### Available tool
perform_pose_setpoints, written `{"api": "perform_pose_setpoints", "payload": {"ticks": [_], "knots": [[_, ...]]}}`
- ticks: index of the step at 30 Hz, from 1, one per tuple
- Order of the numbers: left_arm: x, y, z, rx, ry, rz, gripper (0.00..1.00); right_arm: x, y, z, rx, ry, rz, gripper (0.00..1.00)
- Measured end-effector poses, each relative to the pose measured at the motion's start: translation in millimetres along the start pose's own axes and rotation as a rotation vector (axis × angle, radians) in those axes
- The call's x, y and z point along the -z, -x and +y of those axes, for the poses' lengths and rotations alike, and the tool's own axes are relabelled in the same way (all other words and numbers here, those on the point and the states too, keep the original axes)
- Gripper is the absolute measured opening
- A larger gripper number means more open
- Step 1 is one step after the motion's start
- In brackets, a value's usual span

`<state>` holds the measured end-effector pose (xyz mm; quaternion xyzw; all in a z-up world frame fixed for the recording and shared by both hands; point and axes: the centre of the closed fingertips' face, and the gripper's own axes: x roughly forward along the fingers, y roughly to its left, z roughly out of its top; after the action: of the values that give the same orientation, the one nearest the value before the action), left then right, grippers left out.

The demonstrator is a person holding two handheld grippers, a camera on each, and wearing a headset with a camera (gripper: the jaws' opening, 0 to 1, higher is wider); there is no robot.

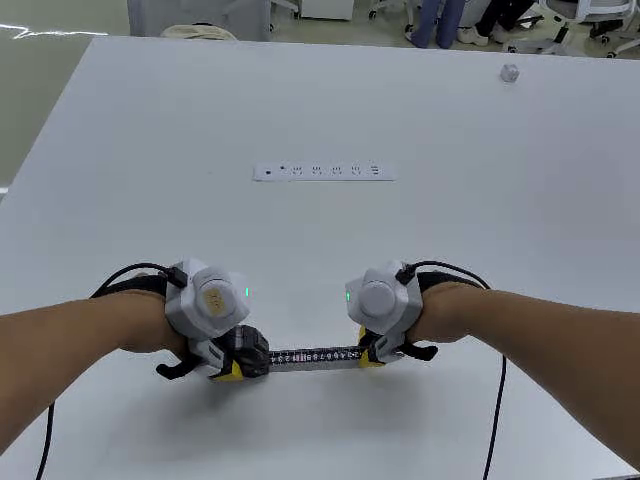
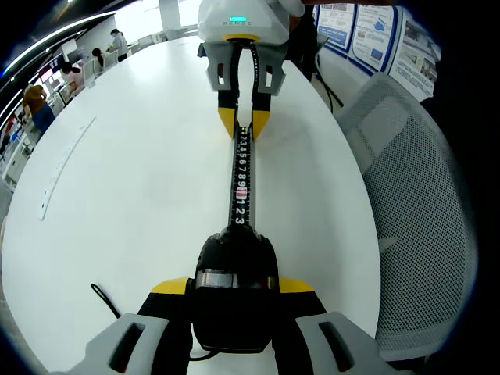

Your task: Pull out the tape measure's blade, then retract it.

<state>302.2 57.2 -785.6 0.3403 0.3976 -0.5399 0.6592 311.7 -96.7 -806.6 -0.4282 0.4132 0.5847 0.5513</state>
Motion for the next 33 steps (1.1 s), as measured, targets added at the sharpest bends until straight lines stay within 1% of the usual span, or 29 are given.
{"api": "perform_pose_setpoints", "payload": {"ticks": [4, 33], "knots": [[-0.6, 0.2, -0.1, -0.002, 0.004, -0.005, 0.36, 1.8, 0.3, -0.1, 0.0, -0.003, 0.0, 0.13], [-0.2, 0.6, -0.6, 0.001, -0.002, 0.001, 0.36, 13.4, 4.6, 0.7, -0.002, -0.009, 0.001, 0.13]]}}
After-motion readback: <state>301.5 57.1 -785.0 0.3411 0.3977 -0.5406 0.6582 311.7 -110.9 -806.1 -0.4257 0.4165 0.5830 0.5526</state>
